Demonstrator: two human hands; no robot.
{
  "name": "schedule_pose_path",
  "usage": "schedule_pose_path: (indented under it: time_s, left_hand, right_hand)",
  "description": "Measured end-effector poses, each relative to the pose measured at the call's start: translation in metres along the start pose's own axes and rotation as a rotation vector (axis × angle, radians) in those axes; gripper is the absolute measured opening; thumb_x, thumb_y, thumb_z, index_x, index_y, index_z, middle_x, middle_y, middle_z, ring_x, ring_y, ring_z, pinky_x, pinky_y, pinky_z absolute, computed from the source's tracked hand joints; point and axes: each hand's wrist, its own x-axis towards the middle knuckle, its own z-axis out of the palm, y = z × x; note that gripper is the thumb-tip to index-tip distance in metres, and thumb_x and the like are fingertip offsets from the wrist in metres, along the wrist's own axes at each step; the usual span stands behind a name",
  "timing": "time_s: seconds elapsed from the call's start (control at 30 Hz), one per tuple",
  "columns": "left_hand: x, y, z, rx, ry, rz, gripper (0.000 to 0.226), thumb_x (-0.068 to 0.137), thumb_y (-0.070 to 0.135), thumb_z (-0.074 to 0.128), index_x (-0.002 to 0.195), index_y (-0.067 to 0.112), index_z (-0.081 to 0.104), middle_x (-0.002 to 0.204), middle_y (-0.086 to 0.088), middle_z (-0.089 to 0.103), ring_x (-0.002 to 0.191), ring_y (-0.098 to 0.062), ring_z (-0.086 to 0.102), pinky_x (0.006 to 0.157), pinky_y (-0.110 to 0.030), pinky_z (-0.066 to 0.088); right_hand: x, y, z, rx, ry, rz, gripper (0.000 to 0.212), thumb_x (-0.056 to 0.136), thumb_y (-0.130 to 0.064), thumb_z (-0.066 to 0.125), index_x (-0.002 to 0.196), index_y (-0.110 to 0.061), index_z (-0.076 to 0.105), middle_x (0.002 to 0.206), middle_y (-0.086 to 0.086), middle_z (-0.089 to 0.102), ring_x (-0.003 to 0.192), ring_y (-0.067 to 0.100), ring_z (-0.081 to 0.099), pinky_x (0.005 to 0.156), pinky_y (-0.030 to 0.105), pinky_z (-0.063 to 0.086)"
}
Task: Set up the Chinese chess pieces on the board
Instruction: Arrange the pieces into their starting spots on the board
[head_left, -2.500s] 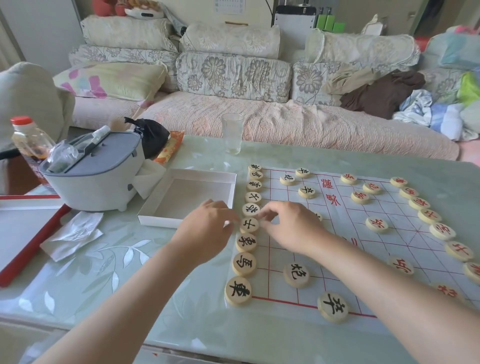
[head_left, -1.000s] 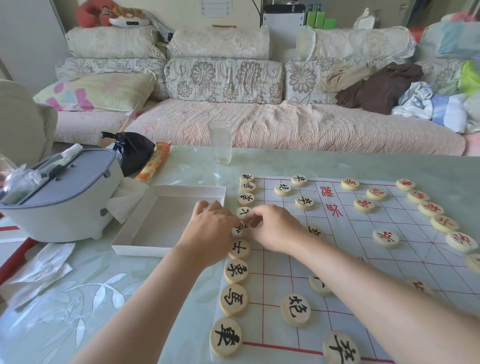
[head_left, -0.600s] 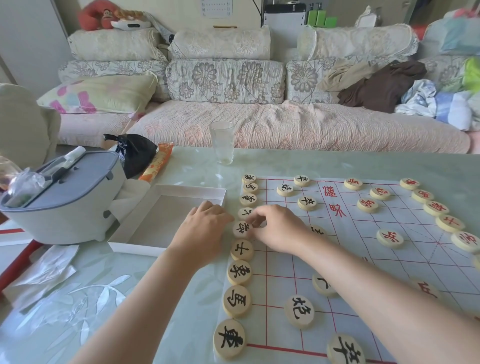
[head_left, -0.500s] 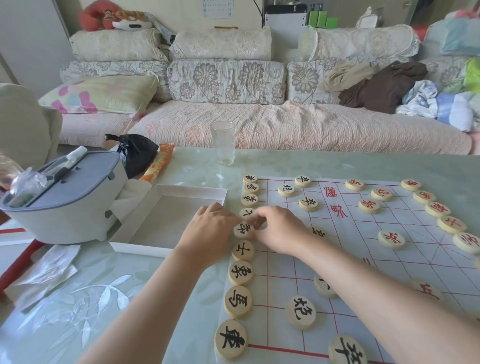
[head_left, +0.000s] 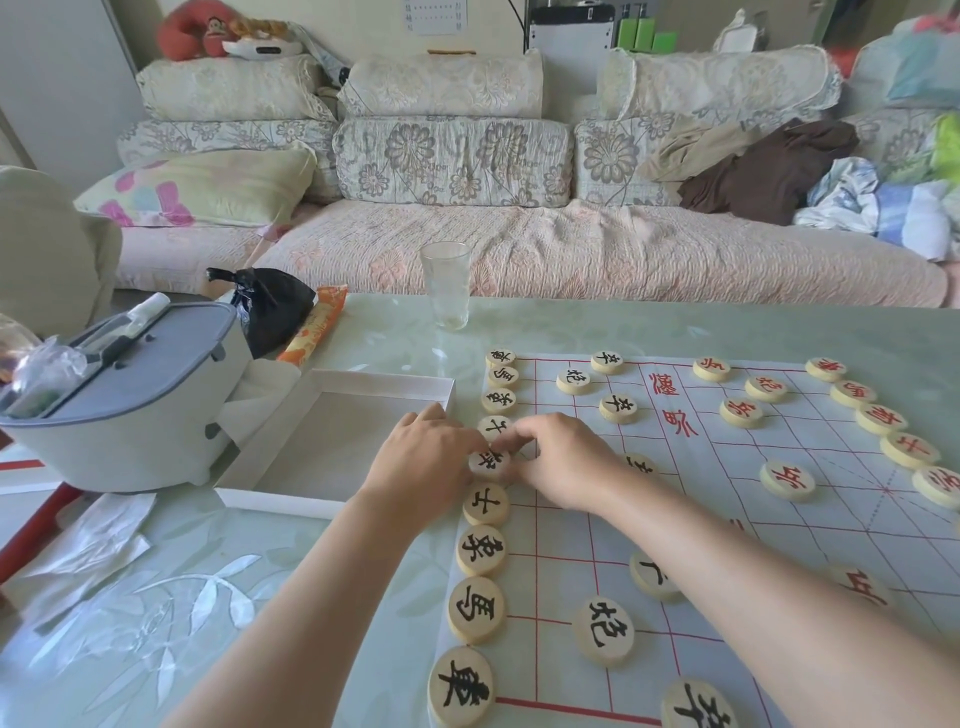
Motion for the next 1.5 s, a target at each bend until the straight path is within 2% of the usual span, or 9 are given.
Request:
schedule_pose_path:
  time_s: [0.1, 0.27, 0.43, 0.6, 0.77, 1.03, 1.17, 1.3, 1.5]
  left_hand:
    - [-0.001, -0.003, -0.002, 0.007, 0.007, -0.012, 0.031, 0.087, 0.035, 0.062, 0.117, 0.036, 0.061, 0.106, 0.013, 0.066, 0.111, -0.015, 0.044, 0.091, -0.025, 0.031]
    - [-0.001, 0.002, -0.005, -0.01, -0.017, -0.009, 0.036, 0.087, 0.033, 0.062, 0.123, 0.036, 0.059, 0.112, 0.013, 0.064, 0.112, -0.015, 0.043, 0.094, -0.025, 0.031]
    - [0.0, 0.001, -0.004, -0.032, -0.032, -0.022, 0.036, 0.086, 0.031, 0.06, 0.122, 0.036, 0.059, 0.11, 0.012, 0.064, 0.111, -0.015, 0.043, 0.094, -0.024, 0.03]
    - [0.004, -0.006, -0.007, -0.095, 0.038, -0.069, 0.044, 0.086, 0.018, 0.057, 0.127, 0.03, 0.056, 0.119, 0.008, 0.06, 0.116, -0.017, 0.043, 0.098, -0.027, 0.032]
    - [0.019, -0.009, -0.004, -0.212, 0.022, -0.125, 0.038, 0.09, 0.01, 0.054, 0.126, 0.021, 0.06, 0.122, 0.0, 0.058, 0.116, -0.019, 0.045, 0.095, -0.027, 0.035]
    - [0.035, -0.004, 0.012, -0.18, -0.041, -0.093, 0.04, 0.09, 0.007, 0.048, 0.119, 0.029, 0.065, 0.123, 0.007, 0.061, 0.117, -0.017, 0.046, 0.095, -0.027, 0.033]
    - [0.036, -0.005, 0.014, -0.141, -0.019, -0.097, 0.043, 0.089, 0.008, 0.046, 0.122, 0.031, 0.062, 0.126, 0.009, 0.059, 0.117, -0.016, 0.044, 0.093, -0.027, 0.03]
    - [0.037, -0.005, 0.015, -0.087, -0.034, -0.079, 0.049, 0.089, 0.008, 0.044, 0.127, 0.036, 0.058, 0.126, 0.011, 0.059, 0.118, -0.016, 0.043, 0.095, -0.029, 0.03]
    - [0.037, -0.005, 0.017, -0.117, -0.026, -0.105, 0.045, 0.09, 0.011, 0.042, 0.125, 0.035, 0.057, 0.121, 0.012, 0.062, 0.118, -0.013, 0.044, 0.094, -0.027, 0.026]
  right_hand:
    - [0.0, 0.001, -0.002, 0.016, 0.005, 0.008, 0.024, 0.085, -0.03, 0.072, 0.106, -0.041, 0.069, 0.106, -0.021, 0.066, 0.085, 0.001, 0.059, 0.081, 0.027, 0.05]
    - [-0.001, 0.001, -0.001, 0.021, -0.001, 0.017, 0.026, 0.082, -0.034, 0.075, 0.106, -0.041, 0.069, 0.107, -0.021, 0.066, 0.099, 0.005, 0.062, 0.092, 0.029, 0.05]
    - [0.0, 0.003, 0.002, 0.01, -0.009, 0.018, 0.022, 0.081, -0.04, 0.076, 0.101, -0.043, 0.068, 0.105, -0.023, 0.066, 0.093, 0.005, 0.062, 0.087, 0.029, 0.051]
    - [0.008, 0.004, -0.009, 0.013, 0.088, 0.001, 0.016, 0.088, -0.03, 0.066, 0.102, -0.038, 0.067, 0.099, -0.019, 0.066, 0.082, 0.006, 0.061, 0.075, 0.026, 0.049]
    - [0.023, 0.006, -0.017, -0.114, 0.112, -0.014, 0.024, 0.089, -0.025, 0.066, 0.107, -0.041, 0.066, 0.109, -0.018, 0.064, 0.101, 0.01, 0.061, 0.083, 0.03, 0.05]
    - [0.029, 0.003, -0.012, -0.203, 0.079, -0.06, 0.026, 0.088, -0.041, 0.07, 0.113, -0.042, 0.07, 0.114, -0.017, 0.067, 0.104, 0.014, 0.062, 0.074, 0.028, 0.041]
    - [0.031, 0.003, -0.01, -0.165, 0.086, -0.064, 0.018, 0.088, -0.04, 0.07, 0.106, -0.042, 0.069, 0.104, -0.019, 0.062, 0.09, 0.009, 0.053, 0.073, 0.027, 0.038]
    - [0.032, 0.005, -0.013, -0.152, 0.075, -0.058, 0.018, 0.086, -0.044, 0.071, 0.104, -0.042, 0.069, 0.108, -0.018, 0.064, 0.09, 0.008, 0.052, 0.074, 0.026, 0.038]
    - [0.033, 0.007, -0.013, -0.121, 0.076, -0.044, 0.032, 0.078, -0.062, 0.073, 0.103, -0.042, 0.07, 0.104, -0.017, 0.064, 0.093, 0.01, 0.059, 0.071, 0.027, 0.038]
